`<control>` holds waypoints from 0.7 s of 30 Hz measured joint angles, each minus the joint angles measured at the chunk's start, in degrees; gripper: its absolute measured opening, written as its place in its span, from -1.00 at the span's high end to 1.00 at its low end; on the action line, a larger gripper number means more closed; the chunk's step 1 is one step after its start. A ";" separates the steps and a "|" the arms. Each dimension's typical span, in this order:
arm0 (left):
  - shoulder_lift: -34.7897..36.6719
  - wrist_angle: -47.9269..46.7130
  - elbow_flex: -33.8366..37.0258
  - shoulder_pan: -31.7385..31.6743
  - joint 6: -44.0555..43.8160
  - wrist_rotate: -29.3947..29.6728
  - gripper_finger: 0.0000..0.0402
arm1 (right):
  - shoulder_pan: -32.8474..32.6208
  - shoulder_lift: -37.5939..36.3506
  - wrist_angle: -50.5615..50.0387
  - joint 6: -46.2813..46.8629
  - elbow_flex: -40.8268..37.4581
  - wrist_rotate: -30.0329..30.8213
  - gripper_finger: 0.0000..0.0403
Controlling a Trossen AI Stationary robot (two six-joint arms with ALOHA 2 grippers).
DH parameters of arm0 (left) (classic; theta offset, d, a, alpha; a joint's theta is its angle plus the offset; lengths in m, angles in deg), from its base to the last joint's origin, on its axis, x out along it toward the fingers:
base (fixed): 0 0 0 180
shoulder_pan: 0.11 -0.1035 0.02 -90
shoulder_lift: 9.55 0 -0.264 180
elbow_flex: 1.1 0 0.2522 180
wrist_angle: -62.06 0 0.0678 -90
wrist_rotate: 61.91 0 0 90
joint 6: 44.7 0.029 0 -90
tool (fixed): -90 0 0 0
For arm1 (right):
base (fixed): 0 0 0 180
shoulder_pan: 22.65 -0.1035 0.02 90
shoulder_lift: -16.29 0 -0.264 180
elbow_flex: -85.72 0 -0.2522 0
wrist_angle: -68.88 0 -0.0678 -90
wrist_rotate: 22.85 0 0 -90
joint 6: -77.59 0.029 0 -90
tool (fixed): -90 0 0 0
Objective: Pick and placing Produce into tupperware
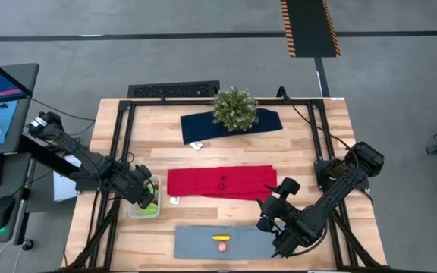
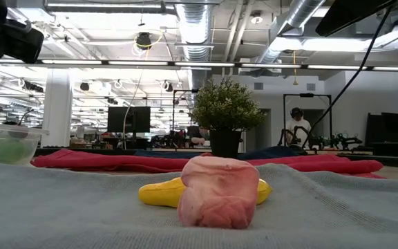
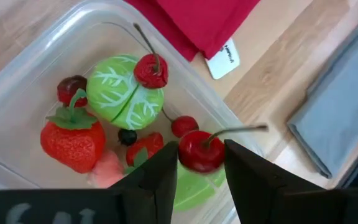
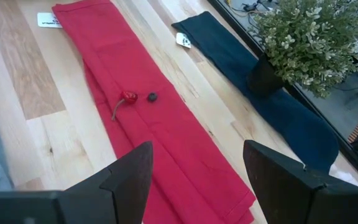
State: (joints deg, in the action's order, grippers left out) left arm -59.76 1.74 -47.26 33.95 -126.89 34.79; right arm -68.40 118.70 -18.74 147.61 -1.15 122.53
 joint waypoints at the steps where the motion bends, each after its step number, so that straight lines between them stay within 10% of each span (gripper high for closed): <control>1: -0.53 0.05 0.00 0.00 0.00 0.00 0.36 | 0.00 0.00 0.04 0.00 0.00 0.00 -0.36; 12: -6.90 3.51 0.03 0.04 3.83 -2.75 -0.12 | 0.00 0.00 0.42 -0.15 0.02 0.03 -0.36; 21: -6.60 6.67 0.04 0.00 10.88 6.58 -0.18 | 0.95 0.00 1.01 -0.13 0.02 0.17 -0.36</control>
State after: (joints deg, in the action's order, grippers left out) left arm -66.36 8.41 -47.22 33.95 -116.02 41.36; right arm -67.45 118.70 -17.73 147.48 -1.12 122.70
